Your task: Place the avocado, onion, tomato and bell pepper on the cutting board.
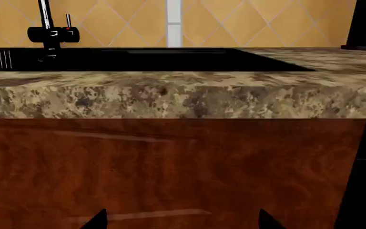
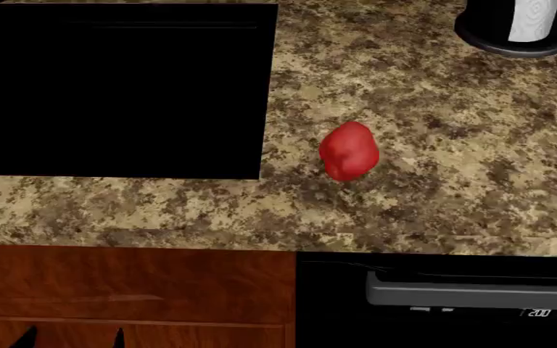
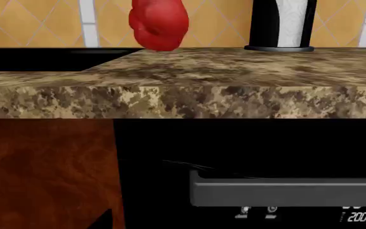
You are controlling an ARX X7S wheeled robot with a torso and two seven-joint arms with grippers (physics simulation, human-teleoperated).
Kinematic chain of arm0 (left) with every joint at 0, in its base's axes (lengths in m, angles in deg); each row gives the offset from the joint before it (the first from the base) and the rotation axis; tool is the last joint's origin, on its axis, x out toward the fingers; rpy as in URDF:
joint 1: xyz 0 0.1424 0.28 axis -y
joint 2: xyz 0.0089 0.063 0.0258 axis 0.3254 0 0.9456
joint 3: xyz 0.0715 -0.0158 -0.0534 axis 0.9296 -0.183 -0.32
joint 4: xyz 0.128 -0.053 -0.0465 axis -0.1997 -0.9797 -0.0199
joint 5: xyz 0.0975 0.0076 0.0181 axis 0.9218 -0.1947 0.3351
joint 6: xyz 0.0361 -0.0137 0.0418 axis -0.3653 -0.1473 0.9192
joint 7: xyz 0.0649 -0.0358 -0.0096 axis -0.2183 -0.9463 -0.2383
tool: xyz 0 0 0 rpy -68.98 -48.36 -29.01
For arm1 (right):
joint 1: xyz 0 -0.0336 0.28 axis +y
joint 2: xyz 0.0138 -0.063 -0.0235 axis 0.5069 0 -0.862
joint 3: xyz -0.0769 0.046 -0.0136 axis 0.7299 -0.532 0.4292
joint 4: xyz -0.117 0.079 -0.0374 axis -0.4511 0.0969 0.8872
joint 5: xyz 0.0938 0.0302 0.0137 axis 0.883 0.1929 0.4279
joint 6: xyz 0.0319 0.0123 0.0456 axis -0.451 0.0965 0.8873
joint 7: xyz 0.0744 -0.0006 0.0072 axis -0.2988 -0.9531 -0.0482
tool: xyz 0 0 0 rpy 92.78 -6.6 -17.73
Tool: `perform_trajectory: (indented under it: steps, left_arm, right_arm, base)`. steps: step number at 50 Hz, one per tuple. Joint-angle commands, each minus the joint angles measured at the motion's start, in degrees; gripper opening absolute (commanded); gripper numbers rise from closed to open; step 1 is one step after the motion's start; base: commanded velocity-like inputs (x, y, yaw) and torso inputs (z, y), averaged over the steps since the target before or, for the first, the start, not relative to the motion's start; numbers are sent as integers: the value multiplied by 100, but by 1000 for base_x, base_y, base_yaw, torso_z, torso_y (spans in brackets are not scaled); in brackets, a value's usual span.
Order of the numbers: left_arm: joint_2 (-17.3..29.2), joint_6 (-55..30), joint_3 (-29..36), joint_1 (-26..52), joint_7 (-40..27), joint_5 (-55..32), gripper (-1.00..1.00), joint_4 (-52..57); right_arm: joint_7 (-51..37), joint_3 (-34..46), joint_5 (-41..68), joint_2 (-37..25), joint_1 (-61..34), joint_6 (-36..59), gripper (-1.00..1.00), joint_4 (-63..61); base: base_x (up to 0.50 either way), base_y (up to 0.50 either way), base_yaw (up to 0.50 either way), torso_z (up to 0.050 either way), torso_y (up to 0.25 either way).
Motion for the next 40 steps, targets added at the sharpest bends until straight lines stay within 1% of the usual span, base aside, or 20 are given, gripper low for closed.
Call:
perform_trajectory:
  steps: [1, 13, 14, 19, 27, 40]
  left_arm:
    - [60, -7, 69, 7, -68, -60, 100, 1]
    - [264, -21, 323, 16, -338, -191, 100, -11]
    - [59, -21, 82, 5, -91, 8, 100, 4]
    - [168, -150, 233, 69, -317, -16, 100, -88]
    - [266, -157, 355, 99, -458, -120, 100, -144]
    - [378, -182, 492, 113, -604, -240, 100, -149]
  right_arm:
    - [-135, 134, 113, -112, 9, 22, 100, -33]
    - [-351, 341, 246, -277, -9, 11, 100, -11]
    - [-92, 79, 18, -54, -1, 9, 100, -8]
    - [-236, 227, 137, -175, -5, 18, 100, -15]
    - [-348, 361, 234, -284, -18, 45, 100, -25]
    - [-474, 522, 304, -407, -23, 73, 100, -69]
  base:
    - [0, 0, 0, 0, 0]
    - [0, 0, 0, 0, 0]
    - [0, 0, 0, 0, 0]
    - [0, 0, 0, 0, 0]
    - [0, 0, 0, 0, 0]
    - [0, 500, 0, 0, 0]
